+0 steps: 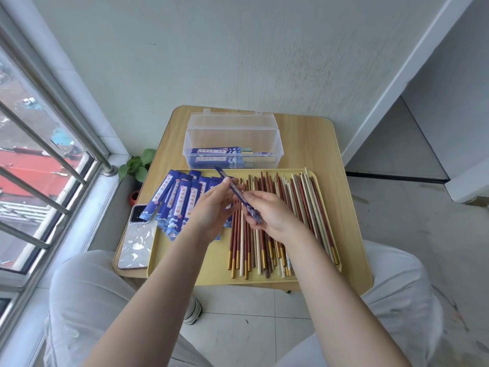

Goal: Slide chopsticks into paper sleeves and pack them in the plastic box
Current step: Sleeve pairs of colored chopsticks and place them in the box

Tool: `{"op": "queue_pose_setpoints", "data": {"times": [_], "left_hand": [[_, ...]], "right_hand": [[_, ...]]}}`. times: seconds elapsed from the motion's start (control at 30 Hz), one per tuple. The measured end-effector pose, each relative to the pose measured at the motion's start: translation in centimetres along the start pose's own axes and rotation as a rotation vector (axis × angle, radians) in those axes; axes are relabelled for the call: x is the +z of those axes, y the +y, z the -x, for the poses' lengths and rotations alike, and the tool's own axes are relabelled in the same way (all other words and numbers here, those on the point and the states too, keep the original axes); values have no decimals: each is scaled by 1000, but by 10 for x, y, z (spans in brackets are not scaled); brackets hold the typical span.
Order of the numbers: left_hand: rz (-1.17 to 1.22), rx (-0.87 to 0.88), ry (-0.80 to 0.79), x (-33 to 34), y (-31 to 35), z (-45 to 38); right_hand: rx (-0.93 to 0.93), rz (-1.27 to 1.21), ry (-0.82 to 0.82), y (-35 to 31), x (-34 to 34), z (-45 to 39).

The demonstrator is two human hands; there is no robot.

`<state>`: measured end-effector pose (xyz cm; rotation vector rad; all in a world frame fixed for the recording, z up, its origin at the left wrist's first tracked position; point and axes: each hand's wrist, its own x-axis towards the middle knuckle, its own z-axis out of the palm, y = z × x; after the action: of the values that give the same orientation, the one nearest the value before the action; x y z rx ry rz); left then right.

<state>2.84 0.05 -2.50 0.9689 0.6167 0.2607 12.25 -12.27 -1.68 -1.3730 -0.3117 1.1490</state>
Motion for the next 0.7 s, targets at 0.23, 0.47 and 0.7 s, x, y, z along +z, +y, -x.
{"op": "queue_pose_setpoints", "data": {"times": [0.23,0.47,0.7], "left_hand": [[44,40,214,5,2,8],[-1240,454,49,8,10,12],[-1126,206,-32,6,10,12]], "right_hand": [[-83,256,192,-2,-19,16],[-122,672,145,-25,-35,20],[-139,639,274,-22,-24,9]]}}
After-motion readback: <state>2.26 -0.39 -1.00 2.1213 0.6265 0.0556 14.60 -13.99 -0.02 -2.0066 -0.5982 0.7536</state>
